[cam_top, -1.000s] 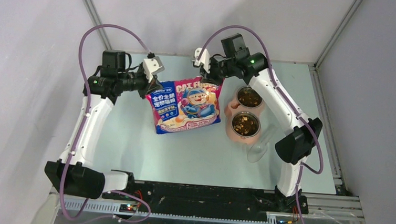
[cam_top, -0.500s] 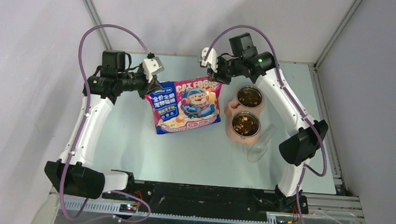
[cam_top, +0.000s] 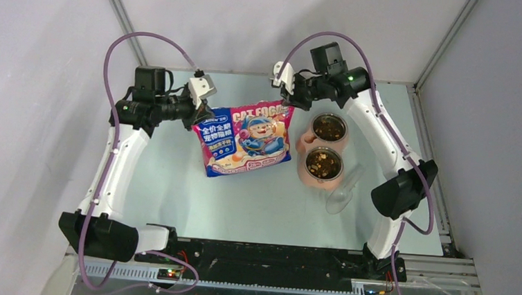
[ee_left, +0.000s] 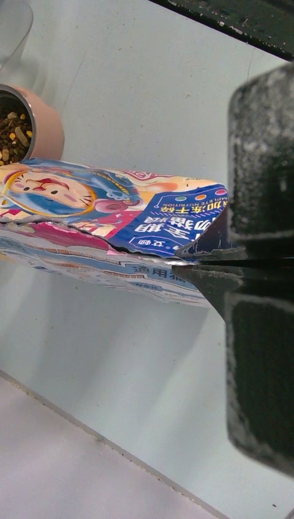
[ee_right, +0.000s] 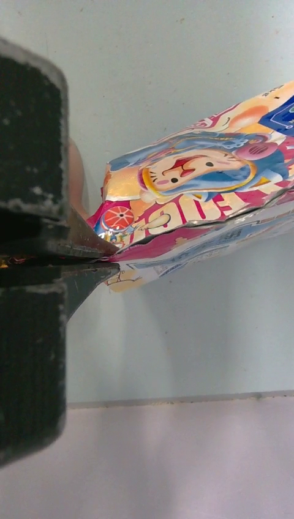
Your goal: Serve the pet food
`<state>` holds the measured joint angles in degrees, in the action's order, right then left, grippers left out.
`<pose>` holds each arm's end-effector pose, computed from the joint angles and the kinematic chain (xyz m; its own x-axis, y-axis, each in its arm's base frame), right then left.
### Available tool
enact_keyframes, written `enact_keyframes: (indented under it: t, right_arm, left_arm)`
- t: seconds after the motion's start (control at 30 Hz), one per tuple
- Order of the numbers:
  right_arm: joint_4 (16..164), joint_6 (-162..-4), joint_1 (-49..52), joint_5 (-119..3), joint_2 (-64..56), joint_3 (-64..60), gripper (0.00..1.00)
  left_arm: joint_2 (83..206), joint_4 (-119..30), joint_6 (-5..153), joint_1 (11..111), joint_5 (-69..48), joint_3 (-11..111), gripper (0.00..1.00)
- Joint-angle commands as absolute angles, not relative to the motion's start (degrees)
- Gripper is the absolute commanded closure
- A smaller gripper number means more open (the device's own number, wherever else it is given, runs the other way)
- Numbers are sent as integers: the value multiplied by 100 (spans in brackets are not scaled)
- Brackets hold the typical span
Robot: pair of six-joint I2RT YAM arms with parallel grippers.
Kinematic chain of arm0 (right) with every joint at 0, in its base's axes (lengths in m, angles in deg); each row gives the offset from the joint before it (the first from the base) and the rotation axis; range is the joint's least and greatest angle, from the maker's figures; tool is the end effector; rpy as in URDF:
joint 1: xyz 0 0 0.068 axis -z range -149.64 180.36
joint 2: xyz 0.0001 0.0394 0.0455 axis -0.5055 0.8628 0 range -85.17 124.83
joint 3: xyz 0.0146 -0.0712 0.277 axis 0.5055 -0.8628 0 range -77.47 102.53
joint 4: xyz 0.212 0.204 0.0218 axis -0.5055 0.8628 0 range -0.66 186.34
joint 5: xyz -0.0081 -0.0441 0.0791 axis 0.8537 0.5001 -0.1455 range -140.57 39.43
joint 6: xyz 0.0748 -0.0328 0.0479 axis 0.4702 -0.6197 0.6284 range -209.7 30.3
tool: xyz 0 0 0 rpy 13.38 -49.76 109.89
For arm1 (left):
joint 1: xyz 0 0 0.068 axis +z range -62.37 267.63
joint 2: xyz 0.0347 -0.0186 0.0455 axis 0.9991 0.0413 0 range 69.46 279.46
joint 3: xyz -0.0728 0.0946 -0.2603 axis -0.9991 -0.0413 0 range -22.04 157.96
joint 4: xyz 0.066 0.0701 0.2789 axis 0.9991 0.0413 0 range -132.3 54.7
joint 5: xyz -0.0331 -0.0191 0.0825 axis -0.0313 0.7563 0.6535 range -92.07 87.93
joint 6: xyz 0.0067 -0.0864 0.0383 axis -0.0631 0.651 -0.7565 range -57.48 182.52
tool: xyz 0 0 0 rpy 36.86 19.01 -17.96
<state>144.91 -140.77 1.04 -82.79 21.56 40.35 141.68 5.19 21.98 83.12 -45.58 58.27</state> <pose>0.3859 0.2691 0.3899 0.1963 -0.6446 -0.7389 -0.9440 0.0795 -0.3201 0.3041 -0.0831 0.3906 -0.0991 0.4806 -0.8713 0.8577 0.4852 0.1700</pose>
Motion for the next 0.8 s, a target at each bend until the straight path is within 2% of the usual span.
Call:
enact_keyframes:
  t: [0.0, 0.07, 0.1, 0.13, 0.17, 0.23, 0.33, 0.37, 0.47, 0.5, 0.57, 0.63, 0.7, 0.77]
  right_arm:
    - [14513, -14155, 472, -7649, 1719, 4006, 100]
    - [14377, -14011, 482, -7507, 1699, 3953, 92]
    - [14345, -13988, 488, -7429, 1681, 3917, 80]
    - [14330, -14006, 492, -7412, 1679, 3903, 77]
    - [14357, -14096, 508, -7434, 1680, 3909, 90]
    - [14489, -14160, 541, -7519, 1697, 3938, 100]
    - [14523, -14101, 558, -7485, 1703, 3927, 96]
    - [14581, -14131, 571, -7510, 1708, 3937, 99]
    - [14678, -14144, 614, -7774, 1704, 3978, 100]
    - [14708, -14133, 618, -7813, 1699, 3991, 100]
    - [14786, -14085, 615, -7956, 1684, 4045, 100]
    - [14814, -13987, 605, -8127, 1647, 4045, 100]
    - [14772, -13876, 576, -8274, 1592, 3985, 100]
    - [14677, -13735, 557, -8319, 1550, 3870, 100]
  left_arm:
    - [14046, 524, 2089, 8412, -4466, 6161, 100]
    - [14063, 539, 2079, 8419, -4464, 6177, 100]
    - [14068, 555, 2071, 8415, -4471, 6180, 100]
    - [14066, 562, 2065, 8415, -4479, 6180, 100]
    - [14065, 565, 2067, 8413, -4479, 6185, 100]
    - [14074, 565, 2066, 8419, -4494, 6186, 100]
    - [14082, 570, 2066, 8419, -4490, 6196, 100]
    - [14082, 570, 2065, 8415, -4488, 6193, 100]
    - [14097, 562, 2080, 8416, -4475, 6190, 100]
    - [14108, 554, 2100, 8402, -4471, 6201, 92]
    - [14104, 534, 2134, 8341, -4552, 6232, 70]
    - [14059, 293, 2177, 8163, -4583, 6210, 56]
    - [13994, -259, 2434, 7905, -4420, 6076, 48]
    - [14019, -810, 2757, 7653, -4280, 5952, 45]
